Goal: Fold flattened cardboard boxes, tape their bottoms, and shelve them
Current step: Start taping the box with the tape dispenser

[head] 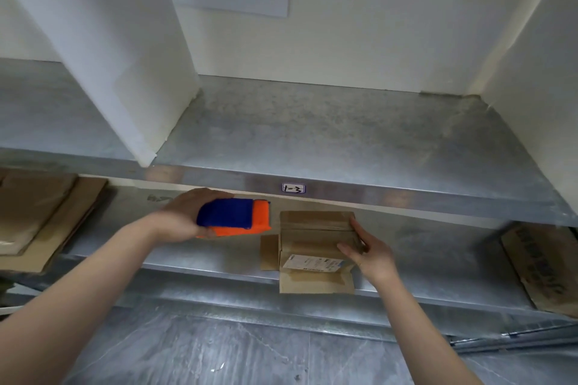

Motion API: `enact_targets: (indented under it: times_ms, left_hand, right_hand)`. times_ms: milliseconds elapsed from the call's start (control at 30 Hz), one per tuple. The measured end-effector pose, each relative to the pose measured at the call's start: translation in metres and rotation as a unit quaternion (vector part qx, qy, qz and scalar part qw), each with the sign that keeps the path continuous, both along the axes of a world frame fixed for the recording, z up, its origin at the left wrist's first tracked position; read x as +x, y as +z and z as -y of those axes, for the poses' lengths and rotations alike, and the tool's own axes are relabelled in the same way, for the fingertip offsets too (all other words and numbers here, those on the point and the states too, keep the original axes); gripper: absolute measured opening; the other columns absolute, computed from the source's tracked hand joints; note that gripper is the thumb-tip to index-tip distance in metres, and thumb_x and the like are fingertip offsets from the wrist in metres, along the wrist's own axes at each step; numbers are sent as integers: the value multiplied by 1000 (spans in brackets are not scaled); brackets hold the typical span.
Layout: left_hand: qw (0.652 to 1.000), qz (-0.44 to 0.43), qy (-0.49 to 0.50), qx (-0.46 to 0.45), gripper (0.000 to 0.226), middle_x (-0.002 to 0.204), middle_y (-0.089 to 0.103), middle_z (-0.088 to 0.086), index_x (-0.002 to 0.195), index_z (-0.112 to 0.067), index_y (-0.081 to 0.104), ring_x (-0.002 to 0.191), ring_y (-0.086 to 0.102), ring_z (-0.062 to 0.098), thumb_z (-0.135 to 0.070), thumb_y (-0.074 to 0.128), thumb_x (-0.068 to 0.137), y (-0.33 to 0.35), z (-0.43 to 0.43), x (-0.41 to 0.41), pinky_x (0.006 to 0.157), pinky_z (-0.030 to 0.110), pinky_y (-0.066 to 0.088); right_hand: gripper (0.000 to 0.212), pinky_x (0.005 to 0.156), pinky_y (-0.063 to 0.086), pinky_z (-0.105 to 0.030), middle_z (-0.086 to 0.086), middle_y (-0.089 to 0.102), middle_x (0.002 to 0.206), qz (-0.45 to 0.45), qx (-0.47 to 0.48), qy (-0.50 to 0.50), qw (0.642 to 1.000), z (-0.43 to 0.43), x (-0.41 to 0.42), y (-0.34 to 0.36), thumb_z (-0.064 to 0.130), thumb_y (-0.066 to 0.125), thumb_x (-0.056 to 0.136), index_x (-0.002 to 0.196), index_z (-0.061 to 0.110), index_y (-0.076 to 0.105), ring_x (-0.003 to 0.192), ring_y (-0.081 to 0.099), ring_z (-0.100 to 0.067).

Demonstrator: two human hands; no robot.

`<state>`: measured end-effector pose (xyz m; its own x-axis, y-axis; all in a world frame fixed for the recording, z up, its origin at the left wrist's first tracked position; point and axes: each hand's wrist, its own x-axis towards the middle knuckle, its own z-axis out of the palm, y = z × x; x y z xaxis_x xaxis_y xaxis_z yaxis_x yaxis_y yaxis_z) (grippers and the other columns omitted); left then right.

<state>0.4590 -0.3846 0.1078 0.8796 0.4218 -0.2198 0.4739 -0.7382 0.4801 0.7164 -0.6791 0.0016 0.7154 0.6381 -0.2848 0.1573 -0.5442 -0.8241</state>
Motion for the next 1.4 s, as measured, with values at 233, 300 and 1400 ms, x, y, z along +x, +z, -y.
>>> enact_targets:
  times_ms: [233,300,1400]
  left_hand:
    - [998,-13,-46,28,63,124,45,-24,116,-59,33,117,43,2,-43,78,75,-17,-5,-6,94,19,32]
    - [998,-28,-50,23,59,118,44,-29,113,-59,34,113,43,2,-51,74,70,-21,-5,-7,91,13,30]
    - [998,-42,37,-1,80,122,61,-4,135,-26,50,106,56,16,-52,69,61,-57,30,10,90,28,45]
  right_hand:
    - [72,72,40,0,2,58,136,4,-14,7,1000,-2,-1,6,39,73,83,146,38,38,121,56,-17]
    - [73,74,40,0,3,58,136,1,-14,6,1000,-2,-2,6,40,74,82,145,39,39,121,57,-16]
    - [72,104,46,-30,3,56,138,-23,29,5,999,-3,1,-4,42,77,78,141,42,43,124,55,-17]
